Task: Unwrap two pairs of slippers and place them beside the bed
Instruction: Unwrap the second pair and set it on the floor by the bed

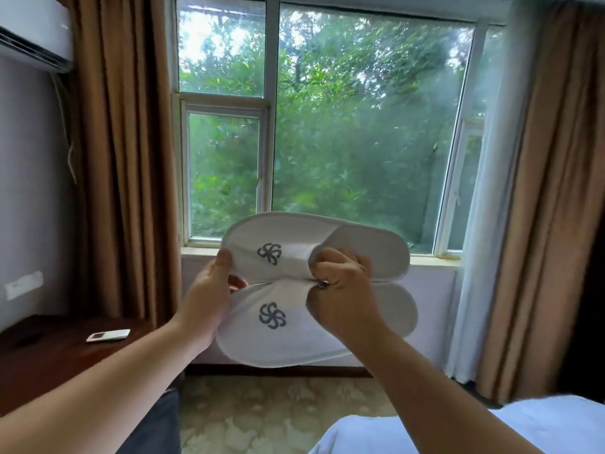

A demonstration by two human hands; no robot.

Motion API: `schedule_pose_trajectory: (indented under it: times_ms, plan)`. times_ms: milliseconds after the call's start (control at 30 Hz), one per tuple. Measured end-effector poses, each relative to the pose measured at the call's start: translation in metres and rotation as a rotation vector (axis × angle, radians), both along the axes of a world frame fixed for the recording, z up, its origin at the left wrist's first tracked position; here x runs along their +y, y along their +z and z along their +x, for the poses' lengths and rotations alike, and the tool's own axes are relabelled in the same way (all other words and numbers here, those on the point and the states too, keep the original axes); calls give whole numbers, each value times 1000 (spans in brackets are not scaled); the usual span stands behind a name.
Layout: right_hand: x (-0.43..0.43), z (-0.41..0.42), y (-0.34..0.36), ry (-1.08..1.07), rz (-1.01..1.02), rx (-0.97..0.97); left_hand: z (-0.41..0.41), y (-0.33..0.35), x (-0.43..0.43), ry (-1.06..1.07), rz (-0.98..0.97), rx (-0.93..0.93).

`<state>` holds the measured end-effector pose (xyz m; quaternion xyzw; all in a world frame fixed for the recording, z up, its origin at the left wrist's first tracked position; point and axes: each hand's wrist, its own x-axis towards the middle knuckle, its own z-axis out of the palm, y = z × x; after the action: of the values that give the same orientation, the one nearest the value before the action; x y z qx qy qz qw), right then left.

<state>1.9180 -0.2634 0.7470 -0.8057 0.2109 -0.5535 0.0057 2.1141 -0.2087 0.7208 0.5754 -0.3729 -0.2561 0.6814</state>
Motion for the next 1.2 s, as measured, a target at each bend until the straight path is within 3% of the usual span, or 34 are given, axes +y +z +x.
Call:
schedule_pose_trajectory:
  times_ms: [400,1000,1200]
  plan:
    - [-144,13,-14,-232,33,51,16,-8,-163,-182,4,64]
    - [-418,61,-4,-7,-26,-37,57,-5,-421,-73,-8,52]
    - [-498,85,-15,-93,-28,-21,84,-18,-505,-80,6,86]
